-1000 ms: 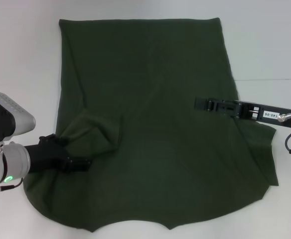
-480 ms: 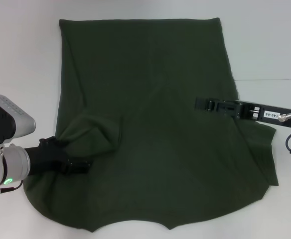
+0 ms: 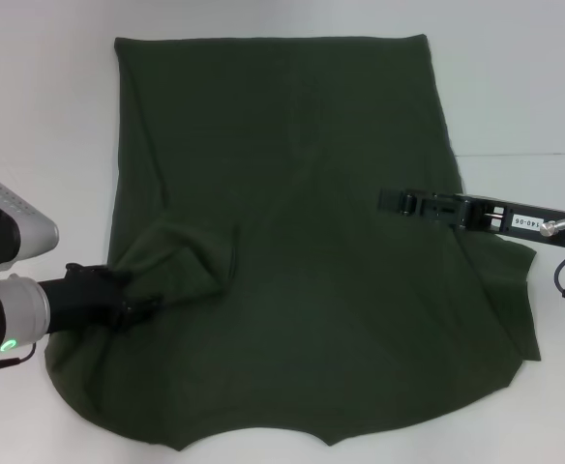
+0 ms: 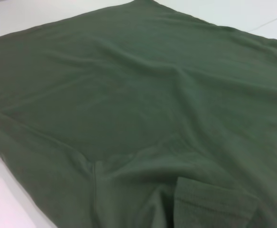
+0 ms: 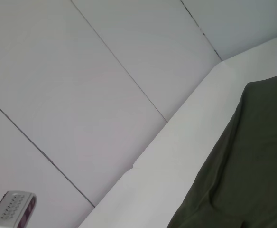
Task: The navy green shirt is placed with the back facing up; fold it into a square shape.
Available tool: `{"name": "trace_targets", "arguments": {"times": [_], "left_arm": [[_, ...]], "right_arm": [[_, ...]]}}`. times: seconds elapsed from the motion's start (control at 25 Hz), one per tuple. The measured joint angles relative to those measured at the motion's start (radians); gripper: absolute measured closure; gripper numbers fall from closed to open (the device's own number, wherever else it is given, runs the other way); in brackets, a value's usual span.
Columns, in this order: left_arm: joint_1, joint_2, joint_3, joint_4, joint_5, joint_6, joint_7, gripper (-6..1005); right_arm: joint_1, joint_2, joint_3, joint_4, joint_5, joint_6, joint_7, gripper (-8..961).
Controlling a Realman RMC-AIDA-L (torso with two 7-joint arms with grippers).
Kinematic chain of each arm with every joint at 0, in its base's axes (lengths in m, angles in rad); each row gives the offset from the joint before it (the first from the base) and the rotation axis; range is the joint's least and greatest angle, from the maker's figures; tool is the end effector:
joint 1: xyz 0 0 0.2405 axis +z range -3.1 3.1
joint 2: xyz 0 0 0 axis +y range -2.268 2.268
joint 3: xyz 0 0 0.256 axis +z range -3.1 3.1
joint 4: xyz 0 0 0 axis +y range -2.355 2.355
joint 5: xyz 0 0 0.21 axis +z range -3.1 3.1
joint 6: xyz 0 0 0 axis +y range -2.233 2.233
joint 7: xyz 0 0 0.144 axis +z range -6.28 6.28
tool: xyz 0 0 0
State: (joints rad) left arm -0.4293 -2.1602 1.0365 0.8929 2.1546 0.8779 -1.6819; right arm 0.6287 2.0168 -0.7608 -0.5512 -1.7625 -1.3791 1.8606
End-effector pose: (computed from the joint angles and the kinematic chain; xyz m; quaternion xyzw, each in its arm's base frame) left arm -0.2929 0.3723 -0.0163 -0.8998 -0.2724 -0.0393 0.3386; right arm 0.2367 0.3828 0.0167 -0.8336 0.4248 0.3300 0.1257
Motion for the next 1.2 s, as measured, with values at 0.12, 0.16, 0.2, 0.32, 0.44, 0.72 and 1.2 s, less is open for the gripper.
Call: {"name": "trace_targets", "arguments": {"times": [0.12,0.16,0.2,0.32,0.44,0.72,1.2], "left_arm": [[-0.002,0.0,0.001,-0.004,0.017,-0.001,0.0,334],[-0.002,-0.001,0.002,-0.005,0.021,-0.001,0.0,359],[-0.002,-0.001,0.004,-0.008,0.023,-0.001,0.0,385],[-0.003,-0.001,0.0,-0.012,0.023,-0.002,-0.001,492],[-0.003,-0.002,-0.002,-0.01,0.023,-0.002,-0.001,613],[-0.003,-0.003,-0.002,-0.008,0.023,-0.002,-0.002,956],[0.003,-0.006,0.001,0.094,0.012,0.068,-0.077,998]], "right_arm": [[-0.001,0.001,0.0,-0.001,0.0,0.0,0.0,53],[-0.002,0.001,0.0,-0.001,0.0,0.0,0.0,53],[-0.002,0.002,0.0,-0.001,0.0,0.0,0.0,53],[-0.003,0.002,0.0,-0.002,0.0,0.0,0.0,53],[-0.005,0.003,0.0,-0.003,0.001,0.0,0.0,53],[-0.009,0.003,0.0,-0.005,0.002,-0.002,0.0,54],[-0.011,0.003,0.0,-0.001,0.006,0.0,-0.015,54]]}}
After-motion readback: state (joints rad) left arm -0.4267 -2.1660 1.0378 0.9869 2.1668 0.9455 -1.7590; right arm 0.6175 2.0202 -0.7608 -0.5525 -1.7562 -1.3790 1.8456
